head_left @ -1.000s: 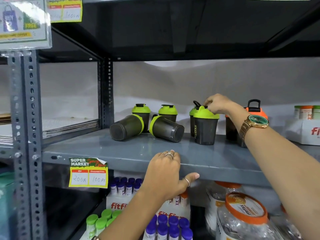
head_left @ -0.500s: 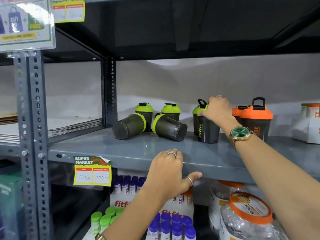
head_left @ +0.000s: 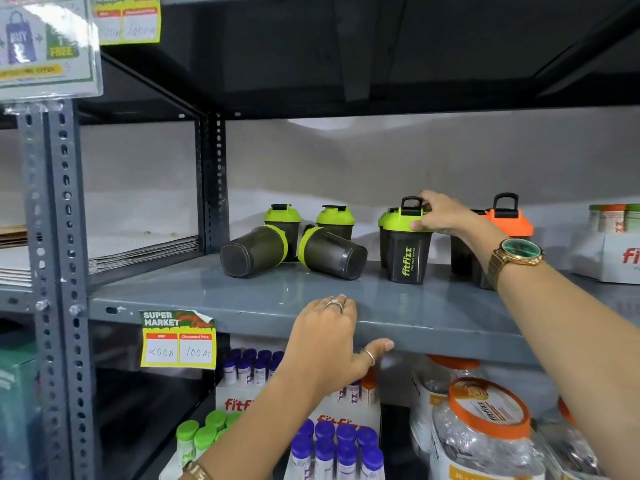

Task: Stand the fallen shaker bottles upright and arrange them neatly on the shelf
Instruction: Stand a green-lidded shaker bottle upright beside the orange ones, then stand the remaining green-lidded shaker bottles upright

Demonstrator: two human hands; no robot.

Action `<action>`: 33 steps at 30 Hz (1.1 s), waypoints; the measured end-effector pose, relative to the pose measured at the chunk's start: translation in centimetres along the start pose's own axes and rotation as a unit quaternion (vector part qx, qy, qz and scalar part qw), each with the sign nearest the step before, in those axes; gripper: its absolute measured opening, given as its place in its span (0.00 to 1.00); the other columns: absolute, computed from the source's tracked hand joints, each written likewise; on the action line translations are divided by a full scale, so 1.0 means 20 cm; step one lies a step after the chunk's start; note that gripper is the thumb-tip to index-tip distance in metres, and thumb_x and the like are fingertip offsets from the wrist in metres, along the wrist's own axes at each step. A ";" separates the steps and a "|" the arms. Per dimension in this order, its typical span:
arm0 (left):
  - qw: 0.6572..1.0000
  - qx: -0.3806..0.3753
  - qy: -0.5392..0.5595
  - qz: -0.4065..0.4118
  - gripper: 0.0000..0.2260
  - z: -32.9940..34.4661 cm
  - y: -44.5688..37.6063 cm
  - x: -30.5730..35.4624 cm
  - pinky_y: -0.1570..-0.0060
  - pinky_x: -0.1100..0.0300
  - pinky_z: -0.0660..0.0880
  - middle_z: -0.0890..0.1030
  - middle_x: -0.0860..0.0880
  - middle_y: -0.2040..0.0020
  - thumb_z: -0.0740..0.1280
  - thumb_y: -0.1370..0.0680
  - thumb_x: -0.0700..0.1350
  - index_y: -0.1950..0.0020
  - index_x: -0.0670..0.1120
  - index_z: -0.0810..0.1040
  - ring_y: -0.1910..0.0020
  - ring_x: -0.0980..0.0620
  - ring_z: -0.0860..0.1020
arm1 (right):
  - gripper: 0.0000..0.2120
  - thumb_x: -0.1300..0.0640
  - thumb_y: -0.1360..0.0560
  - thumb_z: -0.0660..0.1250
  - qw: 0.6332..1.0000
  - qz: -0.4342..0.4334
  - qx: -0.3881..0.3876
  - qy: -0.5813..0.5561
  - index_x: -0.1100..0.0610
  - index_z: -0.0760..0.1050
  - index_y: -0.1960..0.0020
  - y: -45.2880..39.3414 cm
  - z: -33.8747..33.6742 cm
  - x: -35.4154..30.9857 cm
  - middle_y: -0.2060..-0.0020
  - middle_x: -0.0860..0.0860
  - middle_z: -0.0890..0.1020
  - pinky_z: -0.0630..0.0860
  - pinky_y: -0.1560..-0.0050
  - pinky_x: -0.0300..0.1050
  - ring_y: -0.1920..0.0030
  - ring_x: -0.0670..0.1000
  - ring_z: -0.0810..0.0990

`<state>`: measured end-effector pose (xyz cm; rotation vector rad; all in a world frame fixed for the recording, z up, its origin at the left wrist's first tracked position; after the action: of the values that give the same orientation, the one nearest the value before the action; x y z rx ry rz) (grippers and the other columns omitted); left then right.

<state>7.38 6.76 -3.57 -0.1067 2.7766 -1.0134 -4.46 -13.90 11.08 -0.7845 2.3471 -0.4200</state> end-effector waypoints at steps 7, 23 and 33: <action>1.000 -0.015 0.024 0.012 0.34 -0.03 0.02 -0.06 0.33 0.55 0.57 0.69 0.44 0.31 0.53 0.27 0.67 0.31 0.43 0.63 0.31 0.47 0.64 | 0.26 0.60 0.30 0.65 0.975 -0.123 0.182 0.040 0.59 0.66 0.33 0.14 0.06 -0.10 0.36 0.61 0.73 0.71 0.41 0.50 0.37 0.61 0.71; 0.997 -0.057 0.018 -0.040 0.42 -0.09 0.11 -0.41 0.36 0.54 0.62 0.72 0.45 0.33 0.47 0.34 0.74 0.33 0.44 0.64 0.35 0.47 0.68 | 0.28 0.43 0.26 0.63 0.963 -0.157 0.029 0.216 0.64 0.69 0.37 0.06 0.49 -0.45 0.39 0.62 0.74 0.73 0.45 0.52 0.39 0.62 0.74; 0.999 -0.038 0.012 -0.034 0.37 -0.08 0.10 -0.43 0.40 0.53 0.64 0.76 0.45 0.39 0.53 0.32 0.72 0.38 0.44 0.68 0.40 0.46 0.71 | 0.28 0.43 0.35 0.73 0.980 -0.087 -0.009 0.181 0.62 0.76 0.45 -0.01 0.57 -0.45 0.45 0.59 0.80 0.70 0.57 0.45 0.44 0.61 0.78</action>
<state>15.43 10.40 -2.40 -0.2017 2.8519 -0.9301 8.65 -9.60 6.69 -0.9951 2.6270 -0.6661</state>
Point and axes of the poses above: each hand's wrist, its own y-axis away from the middle knuckle, its own z-axis out of the palm, x = y × z, the point moved 1 cm from there along -y, towards the middle knuckle
